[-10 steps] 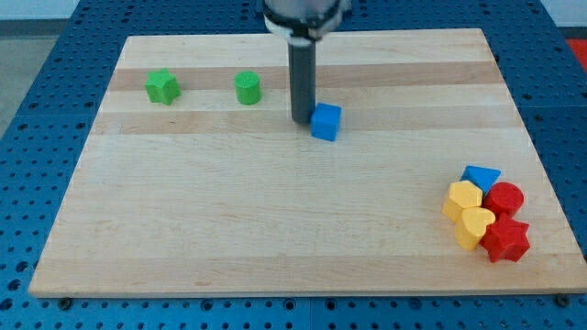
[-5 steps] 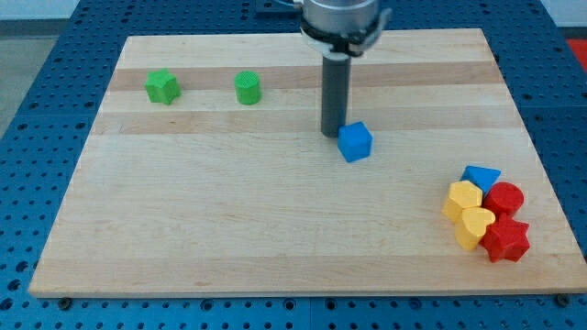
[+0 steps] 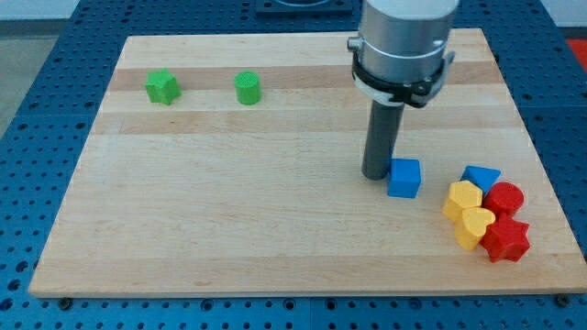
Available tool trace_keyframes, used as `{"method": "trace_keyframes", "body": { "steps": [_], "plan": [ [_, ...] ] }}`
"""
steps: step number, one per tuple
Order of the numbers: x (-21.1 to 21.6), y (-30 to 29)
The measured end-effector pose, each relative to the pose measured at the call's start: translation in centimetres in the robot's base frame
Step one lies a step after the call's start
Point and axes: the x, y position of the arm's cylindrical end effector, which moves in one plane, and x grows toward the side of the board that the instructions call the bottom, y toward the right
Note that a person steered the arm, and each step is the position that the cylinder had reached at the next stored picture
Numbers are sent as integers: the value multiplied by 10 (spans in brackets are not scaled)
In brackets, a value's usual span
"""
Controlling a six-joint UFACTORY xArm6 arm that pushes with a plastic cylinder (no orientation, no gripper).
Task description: Move the blue cube into the group of blocks
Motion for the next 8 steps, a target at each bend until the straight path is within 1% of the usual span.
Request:
{"method": "trace_keyframes", "body": {
  "steps": [1, 2, 3, 4, 5, 6, 7, 8],
  "plan": [
    [-1, -18],
    [16, -27],
    [30, -2],
    [30, 32],
    [28, 34],
    [9, 6],
    [-15, 8],
    [-11, 37]
  ]
}}
